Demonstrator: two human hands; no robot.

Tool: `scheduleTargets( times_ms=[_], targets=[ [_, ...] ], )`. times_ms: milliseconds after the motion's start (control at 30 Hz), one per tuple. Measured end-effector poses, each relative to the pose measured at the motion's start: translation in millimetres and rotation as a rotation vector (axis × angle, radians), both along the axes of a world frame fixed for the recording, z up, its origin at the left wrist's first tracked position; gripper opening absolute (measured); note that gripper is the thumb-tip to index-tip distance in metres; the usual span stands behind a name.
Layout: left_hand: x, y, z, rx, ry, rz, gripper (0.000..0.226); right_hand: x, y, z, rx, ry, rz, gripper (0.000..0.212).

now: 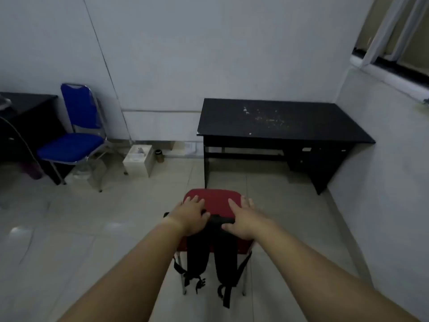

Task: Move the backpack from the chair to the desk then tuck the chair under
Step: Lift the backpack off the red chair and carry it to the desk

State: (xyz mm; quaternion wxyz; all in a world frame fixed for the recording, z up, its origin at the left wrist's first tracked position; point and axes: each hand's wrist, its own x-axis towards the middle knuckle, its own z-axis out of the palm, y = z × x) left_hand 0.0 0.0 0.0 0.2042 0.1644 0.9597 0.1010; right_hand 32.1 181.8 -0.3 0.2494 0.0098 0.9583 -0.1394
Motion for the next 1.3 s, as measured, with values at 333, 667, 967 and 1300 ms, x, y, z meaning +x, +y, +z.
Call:
scheduleTargets(
  times_ms=[333, 667, 967, 1300],
  targets=[
    [9, -13, -89, -0.032, 0.051, -0.01, 0.092, 12, -27, -97, 0.025, 0.176, -0.034, 0.106],
    [-60, -42, -91, -0.088, -0.106, -0.284, 0.081, -20, -21, -103, 0.127, 0.162, 0.114, 0.103],
    [-143, -34, -54, -0.084, -0.218, -0.326, 0.035, -103, 6, -61, 0.135, 0.023, 0.21, 0.08],
    [-172, -4, -72, 0.155, 0.408, 0.014, 0.021, -134, -33, -86, -0.31, 0.667, -0.572, 0.05]
  ],
)
